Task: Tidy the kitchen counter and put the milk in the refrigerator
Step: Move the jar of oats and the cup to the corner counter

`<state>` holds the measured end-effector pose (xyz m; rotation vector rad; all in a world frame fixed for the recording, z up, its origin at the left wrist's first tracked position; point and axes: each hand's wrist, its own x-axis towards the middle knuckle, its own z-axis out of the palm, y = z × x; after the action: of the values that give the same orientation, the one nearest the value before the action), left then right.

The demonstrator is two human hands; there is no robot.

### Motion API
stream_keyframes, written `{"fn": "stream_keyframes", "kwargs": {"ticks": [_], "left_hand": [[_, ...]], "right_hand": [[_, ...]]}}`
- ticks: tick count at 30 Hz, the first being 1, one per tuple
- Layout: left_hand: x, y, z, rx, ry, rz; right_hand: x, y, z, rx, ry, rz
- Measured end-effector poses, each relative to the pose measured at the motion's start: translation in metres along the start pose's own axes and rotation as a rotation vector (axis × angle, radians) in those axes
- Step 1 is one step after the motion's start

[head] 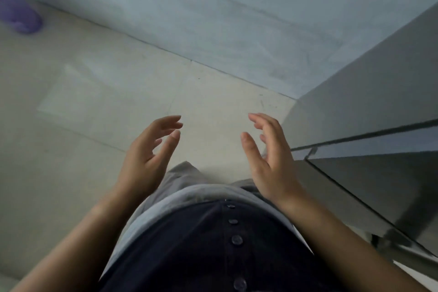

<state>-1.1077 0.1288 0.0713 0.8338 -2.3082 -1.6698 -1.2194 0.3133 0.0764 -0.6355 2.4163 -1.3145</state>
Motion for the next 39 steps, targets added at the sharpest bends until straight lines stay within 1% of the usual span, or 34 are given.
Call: {"fn": "stream_keyframes", "kwargs": {"ticks": [4, 9, 12, 15, 19, 23, 26, 30, 35, 39], "left_hand": [[0.007, -0.029, -0.056, -0.012, 0.062, -0.067], [0.023, -0.058, -0.141, 0.034, 0.168, -0.102], [0.016, -0.074, -0.190, 0.063, 0.271, -0.130], [-0.003, -0.091, -0.231, 0.028, 0.407, -0.192], [-0.027, -0.115, -0.264, -0.025, 0.578, -0.288], [-0.033, -0.133, -0.282, -0.113, 0.742, -0.400], [-0.021, -0.141, -0.300, -0.163, 0.809, -0.460], [0.019, -0.148, -0.344, -0.205, 0.921, -0.497], [0.061, -0.152, -0.401, -0.255, 1.140, -0.513], [0.065, -0.154, -0.419, -0.302, 1.294, -0.601]], "right_hand": [[0.034, -0.030, 0.051, 0.007, -0.083, -0.050], [0.083, -0.083, 0.137, 0.042, -0.219, -0.166], [0.106, -0.123, 0.188, 0.055, -0.341, -0.258], [0.119, -0.159, 0.236, 0.028, -0.516, -0.350], [0.134, -0.189, 0.289, -0.051, -0.730, -0.447], [0.155, -0.216, 0.341, -0.080, -0.879, -0.505], [0.178, -0.237, 0.380, -0.089, -0.972, -0.546], [0.221, -0.275, 0.441, -0.097, -1.092, -0.599], [0.271, -0.334, 0.518, -0.127, -1.198, -0.856], [0.281, -0.363, 0.570, -0.158, -1.344, -0.928]]}}
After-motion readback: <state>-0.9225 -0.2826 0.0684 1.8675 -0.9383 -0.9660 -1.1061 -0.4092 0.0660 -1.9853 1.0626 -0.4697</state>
